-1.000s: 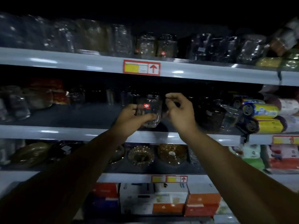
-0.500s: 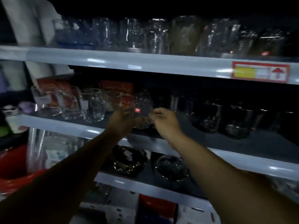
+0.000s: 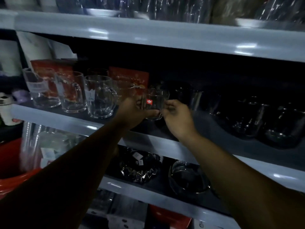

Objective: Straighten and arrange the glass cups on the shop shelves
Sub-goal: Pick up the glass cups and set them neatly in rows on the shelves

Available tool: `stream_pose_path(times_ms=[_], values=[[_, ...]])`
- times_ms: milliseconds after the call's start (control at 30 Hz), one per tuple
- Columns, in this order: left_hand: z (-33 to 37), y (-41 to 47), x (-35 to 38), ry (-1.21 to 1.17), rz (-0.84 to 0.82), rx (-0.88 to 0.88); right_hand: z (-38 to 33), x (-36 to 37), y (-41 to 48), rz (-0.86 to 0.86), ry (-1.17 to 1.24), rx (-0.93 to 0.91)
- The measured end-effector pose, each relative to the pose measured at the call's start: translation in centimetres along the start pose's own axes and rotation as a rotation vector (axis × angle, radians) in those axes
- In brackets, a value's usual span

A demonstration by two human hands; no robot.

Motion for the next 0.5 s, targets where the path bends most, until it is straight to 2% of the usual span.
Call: stream_pose_path(times_ms=[267,400,500], values=[[0.5,0.3,-0.3,0.087,-0.016,-0.011,-0.5,-0.1,-0.1,-0.018,-0.090,-0.033],[2.5,-0.5,-3.0,0.216,0.139,-0.029,-2.3,-2.3,-1.3,-0.059,-0.277,-0.089],[5.5,-2.7,-3.5,0.343,0.167,0.017,-3.8,-5.4,-3.4,-0.108,-0.439,-0.169]])
Point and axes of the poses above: each hand's wrist, its own y-axis towards the middle knuckle, its own x-axis out of the palm, z = x × y, the point moved 9 cm from there along y, towards the middle knuckle, and after that the axes turned 2 degrees about y, right-handed, at the moved point
